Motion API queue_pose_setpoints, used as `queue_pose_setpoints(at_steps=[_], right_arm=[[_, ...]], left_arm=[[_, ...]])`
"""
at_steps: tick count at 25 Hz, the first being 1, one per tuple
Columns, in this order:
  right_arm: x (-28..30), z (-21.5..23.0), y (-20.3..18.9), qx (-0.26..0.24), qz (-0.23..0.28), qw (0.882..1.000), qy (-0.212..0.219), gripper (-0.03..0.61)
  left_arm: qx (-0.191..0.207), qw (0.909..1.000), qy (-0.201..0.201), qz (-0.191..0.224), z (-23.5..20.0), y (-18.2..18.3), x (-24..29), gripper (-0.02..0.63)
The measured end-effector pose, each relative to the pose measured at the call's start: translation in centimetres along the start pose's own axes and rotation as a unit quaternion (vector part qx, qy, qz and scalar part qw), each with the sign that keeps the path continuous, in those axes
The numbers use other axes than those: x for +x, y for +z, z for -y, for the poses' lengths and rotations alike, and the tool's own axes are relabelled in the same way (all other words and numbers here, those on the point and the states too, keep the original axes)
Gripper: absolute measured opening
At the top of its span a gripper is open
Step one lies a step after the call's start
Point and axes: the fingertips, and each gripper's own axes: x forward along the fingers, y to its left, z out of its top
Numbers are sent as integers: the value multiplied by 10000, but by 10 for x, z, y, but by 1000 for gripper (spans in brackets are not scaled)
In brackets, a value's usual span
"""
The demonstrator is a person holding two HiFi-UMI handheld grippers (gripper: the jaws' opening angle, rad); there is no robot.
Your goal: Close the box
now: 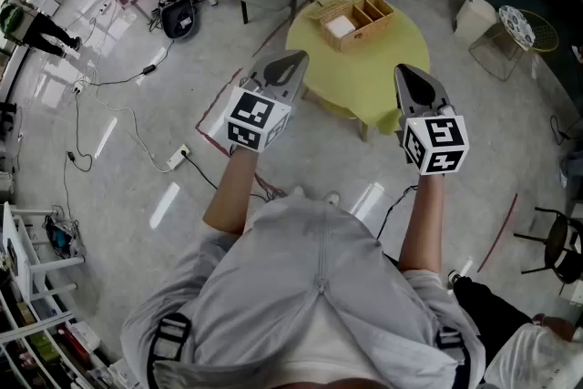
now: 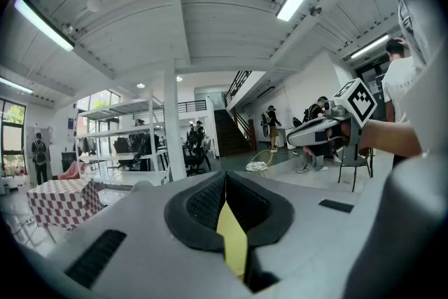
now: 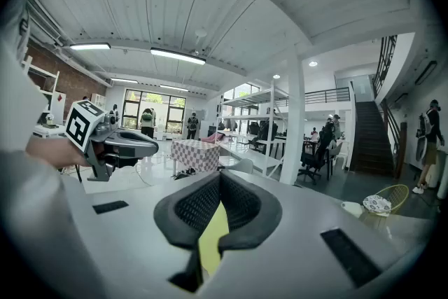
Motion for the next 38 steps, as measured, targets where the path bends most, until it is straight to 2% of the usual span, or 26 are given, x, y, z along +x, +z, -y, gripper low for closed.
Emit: queue_pose_setpoints(at_steps=[6, 11, 23, 27, 31, 38], right_arm=[[7, 11, -7, 57, -11, 10000, -15, 23], [9, 20, -6, 319, 280, 9987, 295, 23], [39, 30, -15, 454, 387, 9965, 587, 23], [63, 38, -18, 566, 402, 9955, 648, 23], [97, 42, -31, 470, 176, 9962, 705, 23], [201, 75, -32, 460, 44, 9975, 532, 23]], left_arm=[[-12, 9999, 69, -98, -2, -6, 13, 29], [-16, 9998, 136, -128, 2, -8, 24, 29], [-218, 9985, 429, -252, -10, -25, 34, 29], [-248, 9981, 436, -352, -27, -38, 49, 29], [-308, 9978, 363, -454, -53, -55, 73, 29], [-252, 9979, 242, -545, -138, -73, 147, 29]])
